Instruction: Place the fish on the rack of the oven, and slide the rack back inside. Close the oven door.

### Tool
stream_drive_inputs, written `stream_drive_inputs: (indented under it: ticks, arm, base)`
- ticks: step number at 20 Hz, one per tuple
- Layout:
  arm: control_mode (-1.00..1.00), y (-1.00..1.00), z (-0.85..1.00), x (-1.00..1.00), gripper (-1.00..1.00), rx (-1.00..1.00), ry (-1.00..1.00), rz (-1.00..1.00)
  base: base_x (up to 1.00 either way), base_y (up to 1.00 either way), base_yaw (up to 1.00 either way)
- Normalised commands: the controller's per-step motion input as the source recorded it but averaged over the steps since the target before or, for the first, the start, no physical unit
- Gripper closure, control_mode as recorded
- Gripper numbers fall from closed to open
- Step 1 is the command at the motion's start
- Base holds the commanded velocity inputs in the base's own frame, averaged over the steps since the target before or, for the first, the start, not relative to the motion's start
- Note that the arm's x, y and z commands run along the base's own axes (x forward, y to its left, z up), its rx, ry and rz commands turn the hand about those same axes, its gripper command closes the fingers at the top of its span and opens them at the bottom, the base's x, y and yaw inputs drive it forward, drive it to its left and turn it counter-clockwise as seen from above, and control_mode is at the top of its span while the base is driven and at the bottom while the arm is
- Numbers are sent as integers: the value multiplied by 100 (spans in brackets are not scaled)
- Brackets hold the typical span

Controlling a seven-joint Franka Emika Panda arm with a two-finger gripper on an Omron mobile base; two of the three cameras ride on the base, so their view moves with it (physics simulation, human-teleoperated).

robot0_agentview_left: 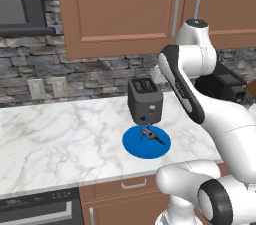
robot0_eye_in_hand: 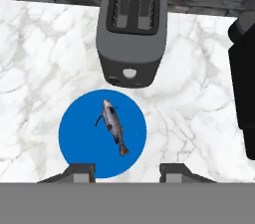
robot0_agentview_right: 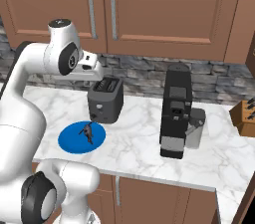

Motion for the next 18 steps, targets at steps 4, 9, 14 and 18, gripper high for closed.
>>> stream_drive_inputs:
  ticks: [4,9,14,18]
  arm:
    - [-100,0,-2,-22,-100,0,0,-1]
    - [-100,11,-41,-33,-100,0,1,0]
    - [-100,8,-60,-2,-100,0,6,5]
    - [-100,0,-58,0,-100,0,11,15]
  base:
    - [0,0,0]
    - [0,0,0]
    - [0,0,0]
    - [0,0,0]
